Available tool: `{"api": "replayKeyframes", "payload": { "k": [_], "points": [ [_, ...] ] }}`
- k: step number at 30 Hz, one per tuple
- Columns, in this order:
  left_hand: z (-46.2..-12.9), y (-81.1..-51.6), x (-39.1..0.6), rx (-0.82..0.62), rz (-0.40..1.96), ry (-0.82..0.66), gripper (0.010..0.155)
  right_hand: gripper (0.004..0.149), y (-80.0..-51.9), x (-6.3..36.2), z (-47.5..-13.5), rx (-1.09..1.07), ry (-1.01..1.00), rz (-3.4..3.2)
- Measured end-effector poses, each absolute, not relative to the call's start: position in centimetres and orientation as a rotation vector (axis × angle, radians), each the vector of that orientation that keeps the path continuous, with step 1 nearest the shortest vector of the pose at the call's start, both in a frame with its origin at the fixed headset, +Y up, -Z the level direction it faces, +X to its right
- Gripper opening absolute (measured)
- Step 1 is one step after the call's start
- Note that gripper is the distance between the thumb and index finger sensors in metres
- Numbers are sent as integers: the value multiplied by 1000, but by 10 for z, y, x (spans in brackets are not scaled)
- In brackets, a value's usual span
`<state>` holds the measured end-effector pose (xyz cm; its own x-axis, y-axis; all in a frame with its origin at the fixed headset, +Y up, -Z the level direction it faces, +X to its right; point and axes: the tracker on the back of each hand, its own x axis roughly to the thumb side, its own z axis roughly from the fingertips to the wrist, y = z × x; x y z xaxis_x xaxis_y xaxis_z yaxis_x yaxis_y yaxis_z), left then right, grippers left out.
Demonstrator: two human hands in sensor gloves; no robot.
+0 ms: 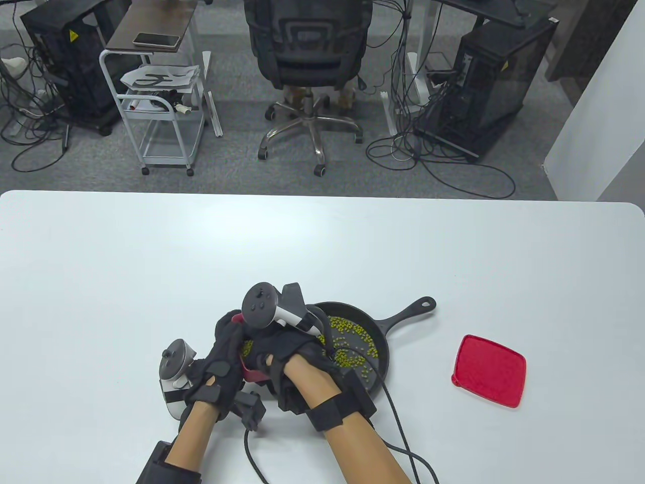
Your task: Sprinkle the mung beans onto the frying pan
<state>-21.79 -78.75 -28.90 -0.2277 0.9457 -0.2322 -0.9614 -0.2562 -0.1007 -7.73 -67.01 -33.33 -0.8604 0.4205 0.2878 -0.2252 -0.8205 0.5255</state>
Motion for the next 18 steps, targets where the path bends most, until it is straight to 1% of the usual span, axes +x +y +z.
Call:
{"api": "replayKeyframes", "payload": {
  "k": [3, 5, 7, 11, 18],
  "points": [
    [-289, -788, -218, -292, 1799, 89, 74, 50, -674, -76, -336, 551, 652, 2639],
    [-289, -787, -219, -333, 1783, 102, 74, 48, -676, -73, -338, 545, 663, 2610],
    [-290, -786, -219, -340, 1790, 67, 74, 45, -676, -68, -342, 519, 635, 2567],
    [-291, -783, -220, -332, 1790, 59, 74, 44, -671, -58, -345, 504, 644, 2525],
    [-291, -781, -223, -328, 1771, 75, 74, 43, -649, -31, -351, 461, 582, 2448]
  ]
}}
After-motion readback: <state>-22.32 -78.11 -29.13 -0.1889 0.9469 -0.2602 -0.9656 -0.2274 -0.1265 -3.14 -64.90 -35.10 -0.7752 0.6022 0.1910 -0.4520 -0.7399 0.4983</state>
